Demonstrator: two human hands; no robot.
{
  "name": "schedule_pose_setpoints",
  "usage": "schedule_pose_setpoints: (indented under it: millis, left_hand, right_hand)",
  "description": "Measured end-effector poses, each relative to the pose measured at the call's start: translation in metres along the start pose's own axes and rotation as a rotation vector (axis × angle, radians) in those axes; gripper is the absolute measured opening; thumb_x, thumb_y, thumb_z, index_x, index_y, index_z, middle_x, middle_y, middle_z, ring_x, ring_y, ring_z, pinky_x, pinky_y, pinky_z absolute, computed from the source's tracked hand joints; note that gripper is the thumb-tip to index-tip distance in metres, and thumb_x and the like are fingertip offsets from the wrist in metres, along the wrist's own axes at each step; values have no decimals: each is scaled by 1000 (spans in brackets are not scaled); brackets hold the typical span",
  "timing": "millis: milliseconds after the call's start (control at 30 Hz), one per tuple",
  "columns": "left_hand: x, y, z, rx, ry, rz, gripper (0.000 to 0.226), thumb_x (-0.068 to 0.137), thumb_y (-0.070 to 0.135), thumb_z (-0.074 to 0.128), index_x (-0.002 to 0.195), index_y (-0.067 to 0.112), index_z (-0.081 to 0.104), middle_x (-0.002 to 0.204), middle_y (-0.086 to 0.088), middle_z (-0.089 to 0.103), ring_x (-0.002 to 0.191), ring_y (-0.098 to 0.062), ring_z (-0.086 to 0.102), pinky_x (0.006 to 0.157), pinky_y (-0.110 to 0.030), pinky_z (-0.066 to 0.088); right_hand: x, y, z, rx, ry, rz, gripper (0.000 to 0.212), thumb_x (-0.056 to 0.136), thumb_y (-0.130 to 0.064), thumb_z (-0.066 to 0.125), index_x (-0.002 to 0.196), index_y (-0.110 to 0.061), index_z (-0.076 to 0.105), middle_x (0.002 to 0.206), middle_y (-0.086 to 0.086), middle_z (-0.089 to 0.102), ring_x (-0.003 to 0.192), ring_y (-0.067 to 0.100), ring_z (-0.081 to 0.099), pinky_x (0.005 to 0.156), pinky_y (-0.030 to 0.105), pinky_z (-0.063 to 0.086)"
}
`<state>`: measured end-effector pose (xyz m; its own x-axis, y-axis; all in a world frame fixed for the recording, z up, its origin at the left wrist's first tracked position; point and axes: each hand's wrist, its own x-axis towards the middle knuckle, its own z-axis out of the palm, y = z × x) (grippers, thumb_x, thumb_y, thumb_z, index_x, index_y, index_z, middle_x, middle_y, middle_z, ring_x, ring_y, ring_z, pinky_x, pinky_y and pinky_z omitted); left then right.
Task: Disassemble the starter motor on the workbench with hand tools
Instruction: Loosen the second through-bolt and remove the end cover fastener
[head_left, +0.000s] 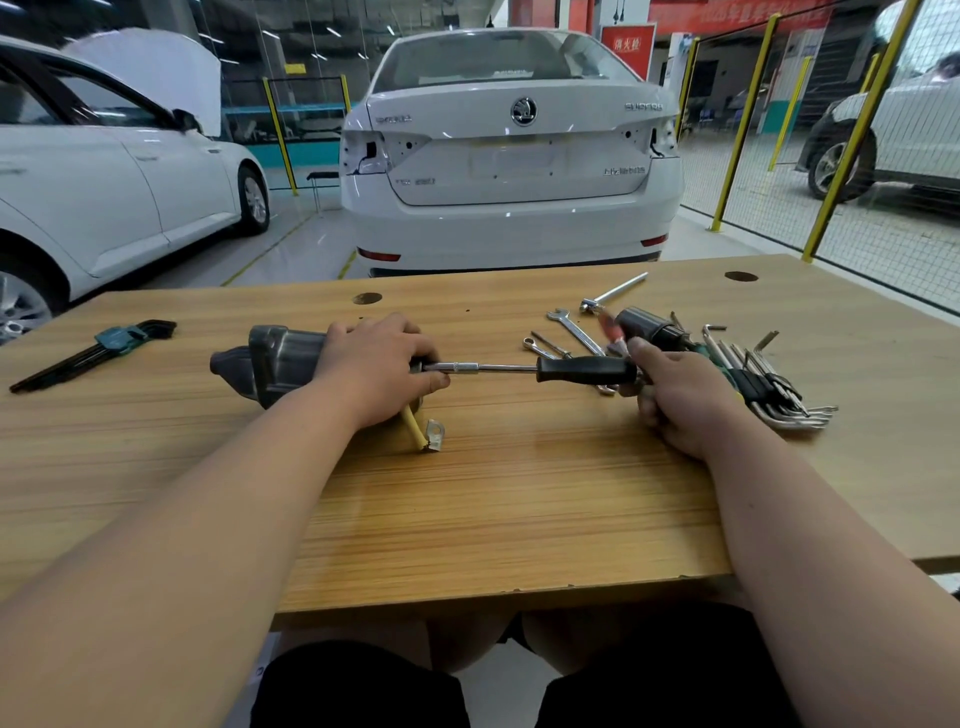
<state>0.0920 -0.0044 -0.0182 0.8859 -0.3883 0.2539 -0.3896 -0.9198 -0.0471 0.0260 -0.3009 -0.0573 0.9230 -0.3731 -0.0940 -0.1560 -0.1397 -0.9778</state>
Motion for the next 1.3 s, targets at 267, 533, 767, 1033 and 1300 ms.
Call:
schedule_pose_setpoints:
  millis: [267, 533, 767, 1033, 1300]
  left_hand:
    - [-1, 0, 0, 25, 12, 0, 39, 79, 71, 50, 110, 48, 56, 131, 13, 46, 122, -15, 40, 98, -44, 26]
    - [-1, -1, 1, 34, 10, 4, 42, 80, 76, 41, 109, 49, 56, 131, 14, 45, 123, -15, 39, 98, -44, 25]
    - [-2, -1, 0, 16, 7, 20, 36, 85, 70, 40, 108, 48, 57, 131, 13, 46, 123, -15, 39, 101, -45, 25]
    - [-2, 0, 4, 5, 61, 22, 34, 84, 69, 45, 106, 47, 58, 129, 13, 47, 121, -14, 40, 99, -43, 26]
    - [-2, -1, 5, -1, 80, 28, 30, 84, 68, 47, 102, 47, 58, 126, 14, 48, 119, -14, 41, 96, -42, 27]
  right_hand:
    - [-7, -3, 3, -57, 22, -26, 22, 98, -37, 57, 103, -21, 71, 63, 3, 60, 53, 14, 52, 58, 32, 46]
    - [-5, -5, 1, 320, -145, 40, 30, 92, 8, 54, 111, -10, 68, 120, 15, 60, 101, 28, 67, 68, 25, 58]
    - [-4, -2, 1, 310, -162, 46, 34, 90, 15, 52, 105, -10, 70, 131, 14, 55, 112, 32, 62, 78, 30, 59]
    - [-3, -3, 1, 201, -93, 49, 28, 95, 3, 53, 118, -9, 64, 112, 16, 60, 74, 18, 69, 60, 25, 56]
    - [-6, -6, 5, -2, -44, 27, 16, 98, -6, 53, 106, -13, 65, 80, 12, 64, 54, 12, 58, 48, 21, 47]
